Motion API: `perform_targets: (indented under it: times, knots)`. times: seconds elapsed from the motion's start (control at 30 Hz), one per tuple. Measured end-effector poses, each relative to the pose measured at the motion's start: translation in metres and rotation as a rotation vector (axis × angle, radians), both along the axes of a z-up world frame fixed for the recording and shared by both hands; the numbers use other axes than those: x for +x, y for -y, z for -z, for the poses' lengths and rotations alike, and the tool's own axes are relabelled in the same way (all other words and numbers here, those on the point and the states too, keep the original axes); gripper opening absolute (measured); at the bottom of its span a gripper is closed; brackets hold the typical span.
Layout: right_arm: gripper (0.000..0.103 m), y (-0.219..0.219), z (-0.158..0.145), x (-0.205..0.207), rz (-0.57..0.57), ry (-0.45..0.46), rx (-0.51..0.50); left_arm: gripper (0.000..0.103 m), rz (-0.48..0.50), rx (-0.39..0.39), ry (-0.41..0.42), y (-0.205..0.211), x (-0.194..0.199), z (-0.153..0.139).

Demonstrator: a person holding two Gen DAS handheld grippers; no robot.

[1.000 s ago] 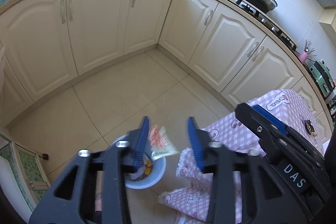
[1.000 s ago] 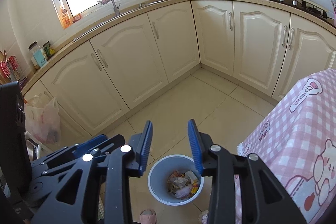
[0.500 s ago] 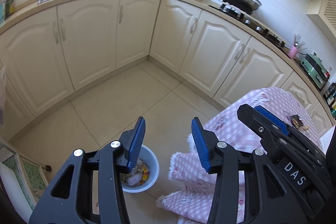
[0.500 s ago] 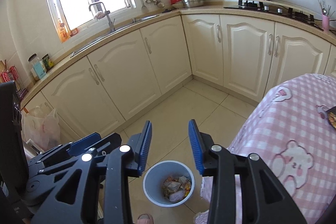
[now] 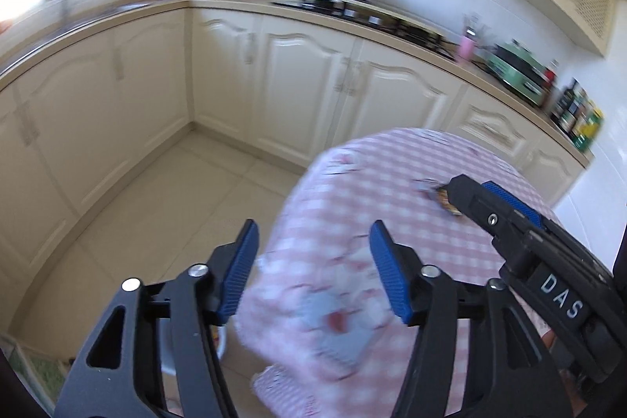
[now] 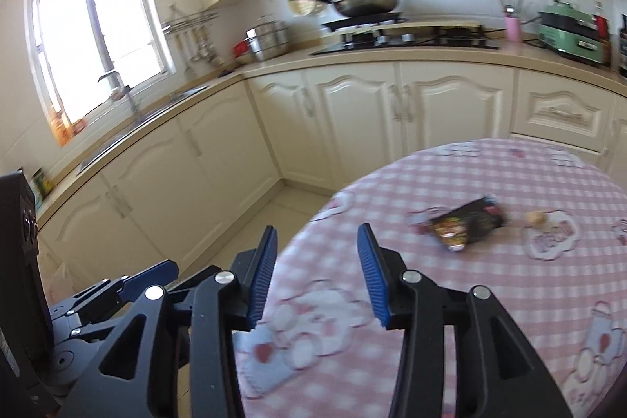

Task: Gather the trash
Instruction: 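Move both tools back toward the table, then grasp the black snack bag with the left tool while the right tool grasps the peanut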

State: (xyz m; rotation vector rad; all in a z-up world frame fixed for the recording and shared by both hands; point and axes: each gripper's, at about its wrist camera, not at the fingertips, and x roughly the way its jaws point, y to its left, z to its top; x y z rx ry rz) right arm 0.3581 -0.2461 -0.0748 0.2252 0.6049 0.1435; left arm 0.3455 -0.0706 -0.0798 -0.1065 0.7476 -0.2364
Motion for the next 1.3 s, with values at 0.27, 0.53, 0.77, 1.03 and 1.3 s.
perform_targets:
  times: [0.27,0.53,0.77,1.03,1.3]
  knots:
    - [0.049,0.118,0.013,0.001,0.226,-0.041,0.019,0.073,0.172,0.017,-0.043,0.104,0.030,0.015]
    - [0.050,0.179,0.040,0.019,0.313,-0.120,0.021,0.073,0.231,0.032,-0.107,0.159,0.062,0.042]
    - [0.052,0.192,0.060,0.042,0.319,-0.173,0.024,0.073,0.236,0.057,-0.129,0.179,0.085,0.057]
    - [0.053,0.198,0.081,0.065,0.314,-0.236,0.025,0.045,0.238,0.070,-0.125,0.188,0.100,0.063]
    - [0.052,0.188,0.088,0.081,0.280,-0.274,-0.035,0.000,0.245,0.031,-0.123,0.176,0.100,0.060]
